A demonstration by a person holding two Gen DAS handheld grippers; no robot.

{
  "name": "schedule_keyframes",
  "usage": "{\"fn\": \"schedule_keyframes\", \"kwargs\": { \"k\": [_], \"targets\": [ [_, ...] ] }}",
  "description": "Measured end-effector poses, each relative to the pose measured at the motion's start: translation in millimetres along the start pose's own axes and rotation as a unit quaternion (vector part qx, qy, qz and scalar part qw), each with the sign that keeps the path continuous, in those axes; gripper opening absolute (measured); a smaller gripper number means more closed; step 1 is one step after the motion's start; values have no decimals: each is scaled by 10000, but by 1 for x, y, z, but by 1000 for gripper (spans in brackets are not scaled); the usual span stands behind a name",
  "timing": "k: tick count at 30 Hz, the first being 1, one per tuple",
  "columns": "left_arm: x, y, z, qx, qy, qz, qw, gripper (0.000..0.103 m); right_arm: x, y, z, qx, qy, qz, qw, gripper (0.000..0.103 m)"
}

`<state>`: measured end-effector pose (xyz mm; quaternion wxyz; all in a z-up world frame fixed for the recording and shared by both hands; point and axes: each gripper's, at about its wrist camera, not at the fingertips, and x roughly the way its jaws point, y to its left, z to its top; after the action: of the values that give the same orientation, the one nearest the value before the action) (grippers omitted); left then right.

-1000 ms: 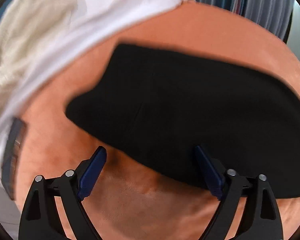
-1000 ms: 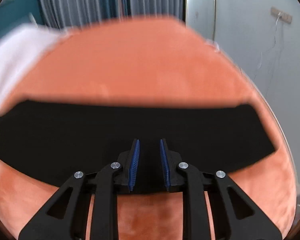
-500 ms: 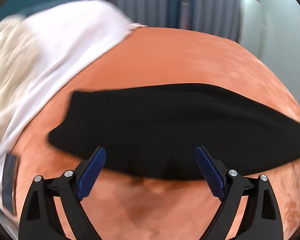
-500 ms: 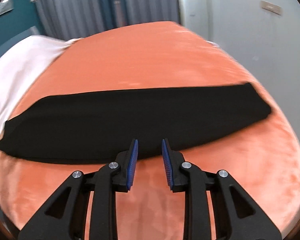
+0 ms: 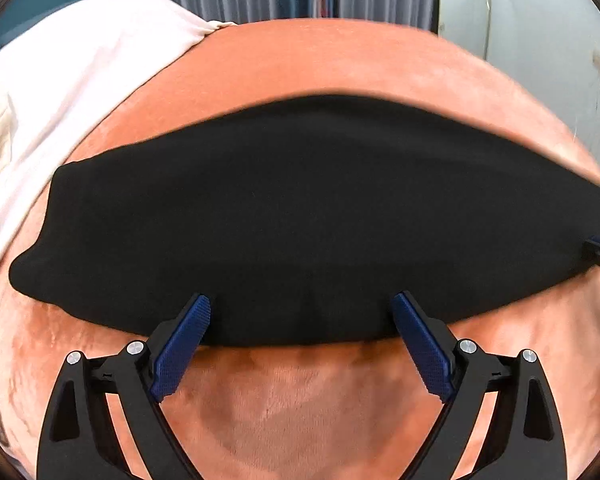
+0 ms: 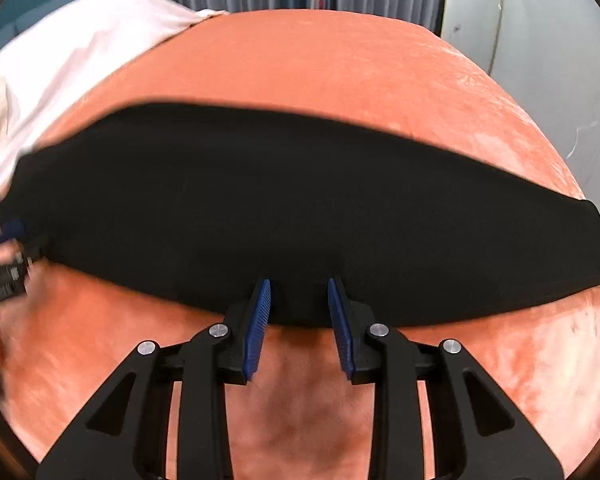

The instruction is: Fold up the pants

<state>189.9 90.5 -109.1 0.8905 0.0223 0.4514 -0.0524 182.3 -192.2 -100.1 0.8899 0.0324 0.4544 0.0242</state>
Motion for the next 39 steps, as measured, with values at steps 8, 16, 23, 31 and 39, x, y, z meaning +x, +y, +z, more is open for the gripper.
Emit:
{"fn": "schedule_keyframes", "kwargs": {
  "k": [8, 16, 23, 31, 39],
  "targets": [
    [32, -13, 1, 214, -39, 66, 9997, 96, 95, 99, 63, -705, 532, 685, 9937, 41],
    [32, -11, -4, 126, 3, -54, 9999, 96, 103, 173, 95, -1340, 358, 916, 9861, 42],
    [21, -2, -8, 102, -5, -54, 9999, 97, 147, 198, 130, -1379, 464, 624, 9874, 44],
    [14, -15, -5, 124, 84, 109, 9998, 97, 146, 202, 123, -1129, 436, 747, 9898, 45],
    [13, -15, -2, 120, 99, 89, 9998, 97, 140, 162, 120, -964, 269, 419, 9941, 45]
  ]
}}
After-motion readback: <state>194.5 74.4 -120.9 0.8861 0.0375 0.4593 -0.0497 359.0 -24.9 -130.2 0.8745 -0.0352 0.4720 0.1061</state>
